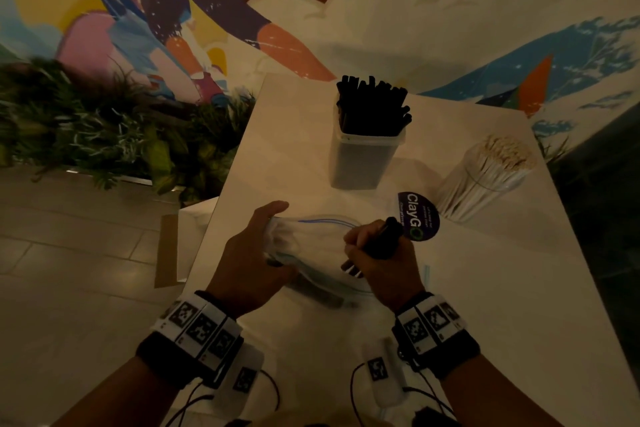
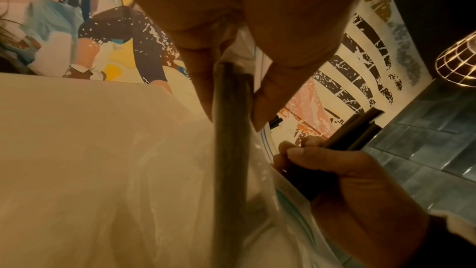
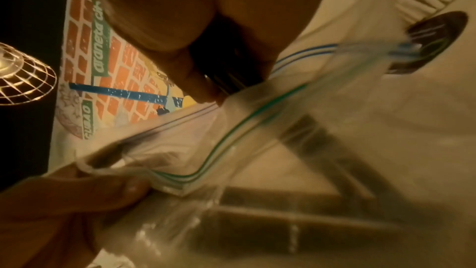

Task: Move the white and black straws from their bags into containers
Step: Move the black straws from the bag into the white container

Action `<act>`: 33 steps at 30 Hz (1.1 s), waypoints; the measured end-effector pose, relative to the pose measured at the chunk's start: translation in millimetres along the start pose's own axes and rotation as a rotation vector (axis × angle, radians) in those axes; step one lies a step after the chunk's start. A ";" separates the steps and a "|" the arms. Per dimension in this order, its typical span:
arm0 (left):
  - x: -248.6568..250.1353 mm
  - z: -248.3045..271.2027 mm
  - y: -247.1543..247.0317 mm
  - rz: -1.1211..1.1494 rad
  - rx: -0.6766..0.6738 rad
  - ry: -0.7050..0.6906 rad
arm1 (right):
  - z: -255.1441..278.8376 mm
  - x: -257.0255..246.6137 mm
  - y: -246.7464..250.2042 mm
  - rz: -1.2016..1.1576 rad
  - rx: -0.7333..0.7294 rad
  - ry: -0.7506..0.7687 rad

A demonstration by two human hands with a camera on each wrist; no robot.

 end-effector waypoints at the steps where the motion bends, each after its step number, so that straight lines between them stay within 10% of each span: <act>1: -0.9 -0.1 -0.1 -0.007 0.001 0.004 | -0.7 6.0 0.0 0.000 0.003 -0.027; 9: -3.3 -1.6 -2.7 -0.043 -0.001 0.022 | -2.7 18.7 -0.9 0.050 -0.025 -0.137; 19: -11.7 -4.5 -4.2 -0.043 -0.010 0.042 | -18.0 -112.3 -9.1 -0.130 -0.106 0.270; 29: -10.3 1.2 -3.8 -0.048 -0.024 0.038 | -63.0 -301.0 27.6 -0.246 0.027 1.071; 33: -12.0 2.0 -3.0 -0.026 -0.025 0.070 | -105.5 -290.9 21.4 -0.388 -0.001 0.959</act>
Point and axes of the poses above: each hand's wrist, its own z-axis away from the middle knuckle, its own y-axis out of the back of the hand, x = y × z, the point moved 9 cm from there along -z, towards the middle knuckle, and after that the axes turned 2 degrees about -z, right-handed, at the moved point
